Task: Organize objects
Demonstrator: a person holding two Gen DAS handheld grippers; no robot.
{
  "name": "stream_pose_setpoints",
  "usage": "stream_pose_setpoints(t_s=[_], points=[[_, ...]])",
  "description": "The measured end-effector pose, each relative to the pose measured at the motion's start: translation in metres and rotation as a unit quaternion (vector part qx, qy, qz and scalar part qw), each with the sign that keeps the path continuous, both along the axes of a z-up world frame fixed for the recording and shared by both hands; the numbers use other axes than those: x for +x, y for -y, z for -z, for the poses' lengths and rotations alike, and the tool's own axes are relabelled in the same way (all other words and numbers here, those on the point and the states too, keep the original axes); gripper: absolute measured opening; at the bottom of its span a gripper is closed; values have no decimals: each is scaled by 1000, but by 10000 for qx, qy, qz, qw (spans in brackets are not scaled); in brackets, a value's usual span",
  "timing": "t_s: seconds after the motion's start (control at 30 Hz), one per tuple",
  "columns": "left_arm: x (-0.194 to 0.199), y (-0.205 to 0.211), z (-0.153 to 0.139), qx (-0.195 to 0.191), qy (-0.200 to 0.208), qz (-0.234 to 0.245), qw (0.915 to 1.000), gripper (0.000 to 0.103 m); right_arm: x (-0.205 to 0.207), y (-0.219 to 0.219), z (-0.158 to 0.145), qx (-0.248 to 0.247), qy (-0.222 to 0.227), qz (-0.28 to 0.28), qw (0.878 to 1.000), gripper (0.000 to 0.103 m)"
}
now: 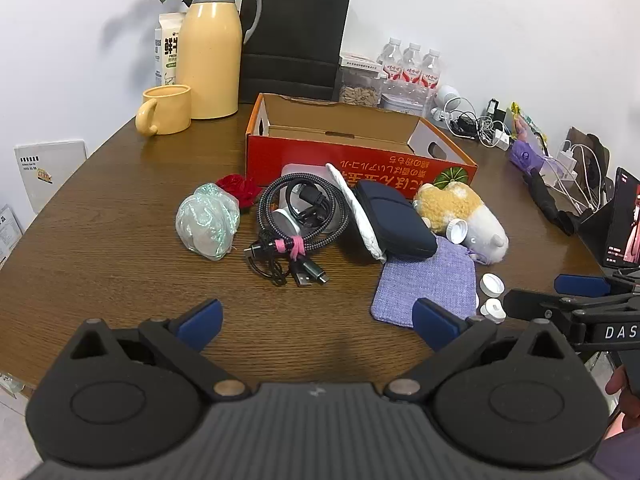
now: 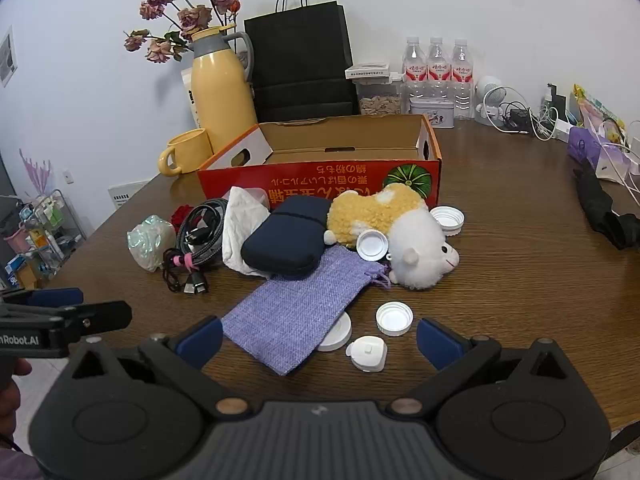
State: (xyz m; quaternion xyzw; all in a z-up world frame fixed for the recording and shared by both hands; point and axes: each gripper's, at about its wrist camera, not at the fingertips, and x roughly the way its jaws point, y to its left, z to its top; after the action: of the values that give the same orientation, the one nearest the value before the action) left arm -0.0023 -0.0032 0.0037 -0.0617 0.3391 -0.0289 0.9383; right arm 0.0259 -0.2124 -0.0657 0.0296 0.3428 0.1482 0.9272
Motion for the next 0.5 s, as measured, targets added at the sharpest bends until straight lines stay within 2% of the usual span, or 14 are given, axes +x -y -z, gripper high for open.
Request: stream_pose_setpoints(t_s=[0.5], points=[[1, 0, -1, -8, 9, 2, 10000, 103, 0, 0, -1, -6, 41, 12, 10000, 103]])
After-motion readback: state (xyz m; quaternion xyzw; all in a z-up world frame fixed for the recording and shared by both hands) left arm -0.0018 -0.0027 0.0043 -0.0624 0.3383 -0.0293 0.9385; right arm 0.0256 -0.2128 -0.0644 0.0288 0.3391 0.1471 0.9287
